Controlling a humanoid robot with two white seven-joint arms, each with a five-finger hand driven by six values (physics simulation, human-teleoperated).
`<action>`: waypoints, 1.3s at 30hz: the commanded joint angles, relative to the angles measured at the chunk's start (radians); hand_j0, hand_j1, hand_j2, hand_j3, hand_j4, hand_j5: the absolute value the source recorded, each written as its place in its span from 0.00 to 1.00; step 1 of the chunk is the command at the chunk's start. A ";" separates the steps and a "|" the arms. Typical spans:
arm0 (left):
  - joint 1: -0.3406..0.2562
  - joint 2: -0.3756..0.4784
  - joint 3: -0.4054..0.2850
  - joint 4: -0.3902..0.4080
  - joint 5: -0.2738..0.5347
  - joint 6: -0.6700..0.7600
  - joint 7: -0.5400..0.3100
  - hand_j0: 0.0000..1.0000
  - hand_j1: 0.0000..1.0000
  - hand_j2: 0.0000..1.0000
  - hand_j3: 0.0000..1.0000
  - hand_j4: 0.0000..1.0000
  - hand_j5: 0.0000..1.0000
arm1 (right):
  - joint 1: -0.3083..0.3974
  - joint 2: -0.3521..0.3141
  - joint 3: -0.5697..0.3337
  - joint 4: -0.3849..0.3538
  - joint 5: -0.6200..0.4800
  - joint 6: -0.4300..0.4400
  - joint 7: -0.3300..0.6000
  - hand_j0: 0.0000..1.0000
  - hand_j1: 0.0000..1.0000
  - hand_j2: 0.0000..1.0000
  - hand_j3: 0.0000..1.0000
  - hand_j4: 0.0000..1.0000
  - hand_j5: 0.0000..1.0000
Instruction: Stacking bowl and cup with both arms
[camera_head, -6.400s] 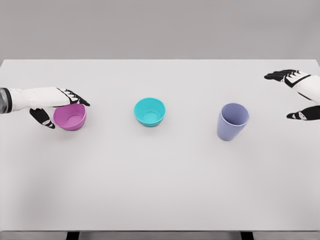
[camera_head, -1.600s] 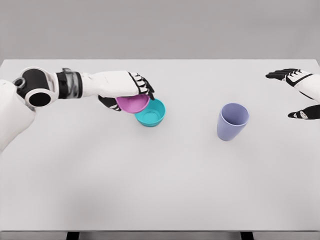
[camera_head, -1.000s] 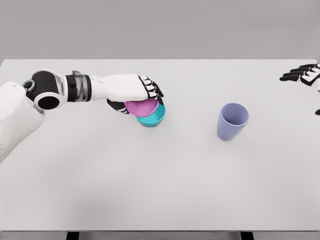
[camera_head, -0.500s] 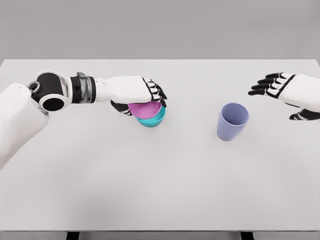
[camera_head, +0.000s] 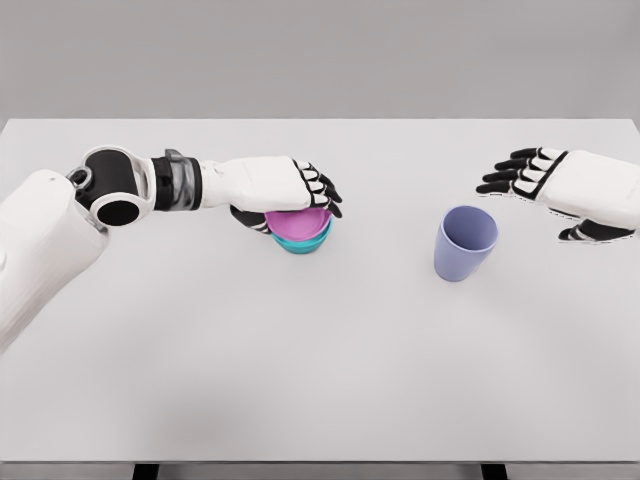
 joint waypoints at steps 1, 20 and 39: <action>0.000 0.000 0.001 0.000 0.005 0.003 0.000 0.90 0.90 0.90 0.90 0.90 0.90 | 0.000 0.000 0.012 0.000 0.050 0.003 0.000 1.00 1.00 1.00 1.00 1.00 1.00; 0.002 0.002 0.001 -0.023 0.005 0.003 0.000 0.99 0.99 0.99 0.99 0.99 0.99 | -0.178 0.002 0.269 0.001 0.076 0.003 0.000 1.00 1.00 1.00 1.00 1.00 1.00; -0.011 0.289 0.047 -0.112 0.477 0.003 0.000 1.00 1.00 1.00 1.00 1.00 1.00 | -0.206 0.020 0.344 0.020 0.101 0.003 0.000 1.00 1.00 1.00 1.00 1.00 1.00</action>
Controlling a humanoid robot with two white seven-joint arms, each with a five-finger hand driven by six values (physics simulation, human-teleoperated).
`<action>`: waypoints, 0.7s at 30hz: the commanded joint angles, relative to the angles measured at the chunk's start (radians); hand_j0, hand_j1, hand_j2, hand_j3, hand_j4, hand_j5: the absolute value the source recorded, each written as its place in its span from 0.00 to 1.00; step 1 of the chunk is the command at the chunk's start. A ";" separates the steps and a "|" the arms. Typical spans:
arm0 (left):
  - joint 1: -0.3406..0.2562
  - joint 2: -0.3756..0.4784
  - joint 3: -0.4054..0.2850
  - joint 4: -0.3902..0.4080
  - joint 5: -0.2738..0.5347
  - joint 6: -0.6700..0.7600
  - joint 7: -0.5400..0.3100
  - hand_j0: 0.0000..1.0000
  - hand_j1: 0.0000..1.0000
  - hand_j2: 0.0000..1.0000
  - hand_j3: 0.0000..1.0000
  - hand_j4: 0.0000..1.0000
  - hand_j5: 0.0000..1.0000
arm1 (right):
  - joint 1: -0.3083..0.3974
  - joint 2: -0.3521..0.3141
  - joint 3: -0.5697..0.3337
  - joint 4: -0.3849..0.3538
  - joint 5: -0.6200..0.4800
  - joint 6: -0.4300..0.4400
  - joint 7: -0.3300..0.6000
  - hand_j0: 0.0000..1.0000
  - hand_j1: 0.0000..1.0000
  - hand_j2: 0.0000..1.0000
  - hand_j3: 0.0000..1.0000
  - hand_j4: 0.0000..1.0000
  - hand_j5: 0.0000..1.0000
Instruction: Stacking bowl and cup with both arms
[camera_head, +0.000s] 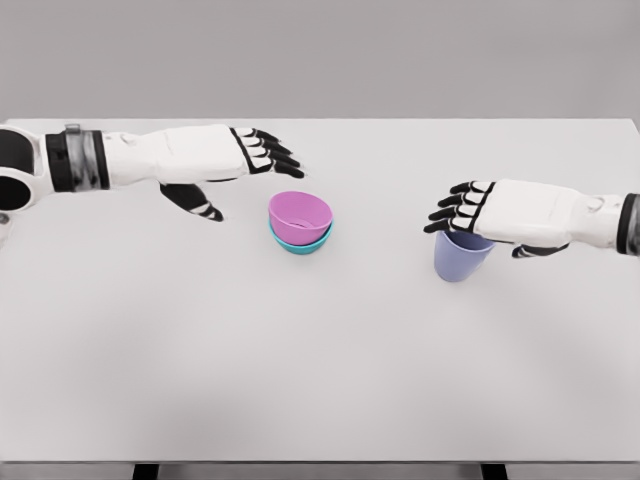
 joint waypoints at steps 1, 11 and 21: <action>0.000 0.077 0.005 0.002 0.165 0.003 0.001 1.00 1.00 1.00 1.00 1.00 1.00 | -0.002 0.000 0.004 0.020 0.002 0.003 0.000 1.00 1.00 1.00 1.00 1.00 1.00; 0.135 0.168 0.013 0.165 0.530 0.003 0.001 1.00 1.00 1.00 1.00 1.00 1.00 | -0.031 0.040 0.021 0.051 0.016 0.003 0.000 1.00 1.00 1.00 1.00 1.00 1.00; 0.248 0.197 0.013 0.232 0.771 0.003 0.001 1.00 1.00 1.00 1.00 1.00 1.00 | -0.037 0.069 0.047 0.112 0.068 0.003 0.000 1.00 1.00 1.00 1.00 1.00 1.00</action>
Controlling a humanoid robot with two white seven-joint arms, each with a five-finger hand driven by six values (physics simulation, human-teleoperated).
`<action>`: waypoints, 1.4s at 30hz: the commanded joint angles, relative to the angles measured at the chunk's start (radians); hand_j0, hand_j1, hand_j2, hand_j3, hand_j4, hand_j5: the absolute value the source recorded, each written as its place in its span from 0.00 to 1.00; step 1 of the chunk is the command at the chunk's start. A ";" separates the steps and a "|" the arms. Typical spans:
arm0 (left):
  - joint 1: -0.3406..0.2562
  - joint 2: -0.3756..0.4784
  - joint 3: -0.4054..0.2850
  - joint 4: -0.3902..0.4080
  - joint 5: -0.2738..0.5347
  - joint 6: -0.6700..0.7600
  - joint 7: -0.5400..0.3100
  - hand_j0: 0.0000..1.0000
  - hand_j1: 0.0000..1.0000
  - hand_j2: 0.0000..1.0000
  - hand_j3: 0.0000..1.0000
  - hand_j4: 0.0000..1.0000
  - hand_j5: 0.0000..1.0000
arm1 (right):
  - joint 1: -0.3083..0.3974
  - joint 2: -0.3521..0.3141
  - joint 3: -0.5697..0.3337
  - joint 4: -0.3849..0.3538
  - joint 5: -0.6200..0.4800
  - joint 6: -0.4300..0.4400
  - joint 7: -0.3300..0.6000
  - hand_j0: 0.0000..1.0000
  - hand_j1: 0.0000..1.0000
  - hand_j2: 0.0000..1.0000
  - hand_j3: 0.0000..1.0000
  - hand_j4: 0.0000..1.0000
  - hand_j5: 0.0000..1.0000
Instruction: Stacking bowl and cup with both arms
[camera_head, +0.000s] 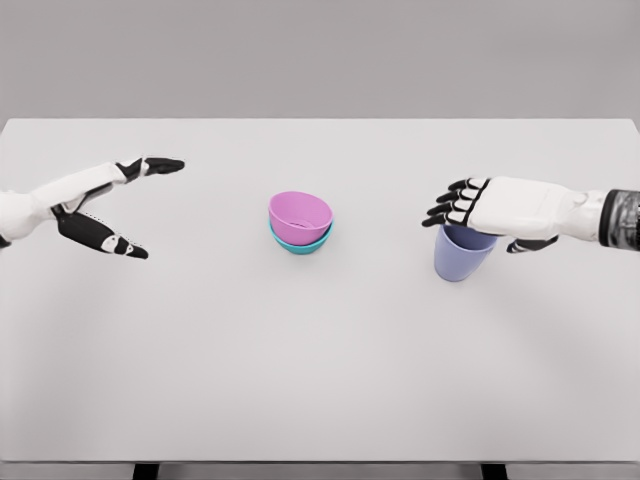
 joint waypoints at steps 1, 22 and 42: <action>0.006 0.005 0.001 0.006 0.107 0.003 0.000 1.00 1.00 1.00 1.00 1.00 1.00 | 0.000 0.009 0.008 0.019 0.011 0.003 0.000 1.00 1.00 1.00 1.00 1.00 1.00; 0.100 0.037 0.108 0.082 0.197 0.003 0.000 1.00 1.00 1.00 1.00 1.00 1.00 | -0.025 0.057 0.049 0.066 0.033 0.003 0.000 0.46 0.46 0.46 0.46 0.46 0.46; 0.106 0.031 0.116 0.082 0.196 0.003 0.000 1.00 1.00 1.00 1.00 1.00 1.00 | -0.121 0.200 -0.101 0.065 0.002 0.003 0.000 0.49 0.49 0.49 0.49 0.49 0.49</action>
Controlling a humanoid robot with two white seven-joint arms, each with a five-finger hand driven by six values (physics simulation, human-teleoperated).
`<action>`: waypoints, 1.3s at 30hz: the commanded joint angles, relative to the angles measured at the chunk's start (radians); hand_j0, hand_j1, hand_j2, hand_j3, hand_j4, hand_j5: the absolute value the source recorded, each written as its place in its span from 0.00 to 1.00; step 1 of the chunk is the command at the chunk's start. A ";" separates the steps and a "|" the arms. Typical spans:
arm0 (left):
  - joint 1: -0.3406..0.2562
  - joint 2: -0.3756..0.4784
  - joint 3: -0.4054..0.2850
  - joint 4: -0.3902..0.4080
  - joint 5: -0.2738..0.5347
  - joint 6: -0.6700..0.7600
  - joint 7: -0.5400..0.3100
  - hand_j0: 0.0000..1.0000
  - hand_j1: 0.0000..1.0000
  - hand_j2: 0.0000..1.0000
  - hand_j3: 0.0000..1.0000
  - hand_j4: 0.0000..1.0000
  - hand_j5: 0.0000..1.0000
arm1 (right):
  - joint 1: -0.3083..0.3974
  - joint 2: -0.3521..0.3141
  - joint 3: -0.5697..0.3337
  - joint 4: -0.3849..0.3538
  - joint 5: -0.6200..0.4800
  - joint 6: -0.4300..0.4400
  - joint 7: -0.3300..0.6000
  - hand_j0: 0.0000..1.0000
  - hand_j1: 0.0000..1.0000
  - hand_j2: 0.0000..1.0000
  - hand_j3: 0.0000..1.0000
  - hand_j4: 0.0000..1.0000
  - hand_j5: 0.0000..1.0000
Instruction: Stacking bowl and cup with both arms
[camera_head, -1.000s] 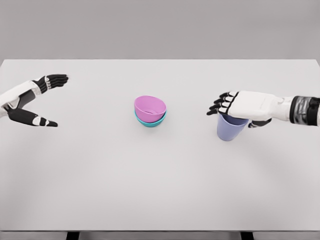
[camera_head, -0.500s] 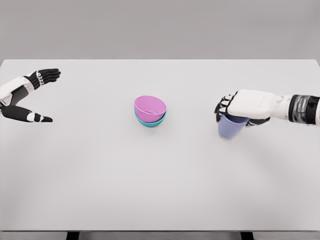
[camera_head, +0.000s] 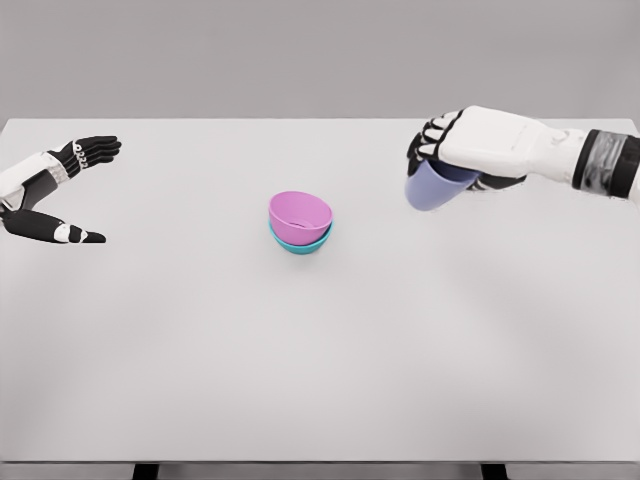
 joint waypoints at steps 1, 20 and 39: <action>0.000 0.001 0.001 0.000 0.007 0.002 0.000 1.00 1.00 1.00 1.00 1.00 1.00 | 0.000 0.027 -0.024 0.002 -0.024 0.004 0.003 0.49 0.49 0.49 0.49 0.49 0.49; 0.002 -0.003 0.012 0.000 0.004 0.002 0.000 1.00 1.00 1.00 1.00 1.00 1.00 | -0.064 0.240 0.009 -0.026 -0.036 0.004 0.003 0.50 0.50 0.50 0.50 0.50 0.50; 0.005 -0.003 0.012 -0.002 0.001 0.002 0.000 1.00 1.00 1.00 1.00 1.00 1.00 | -0.094 0.286 0.093 0.061 -0.020 0.004 0.003 0.50 0.50 0.50 0.50 0.50 0.50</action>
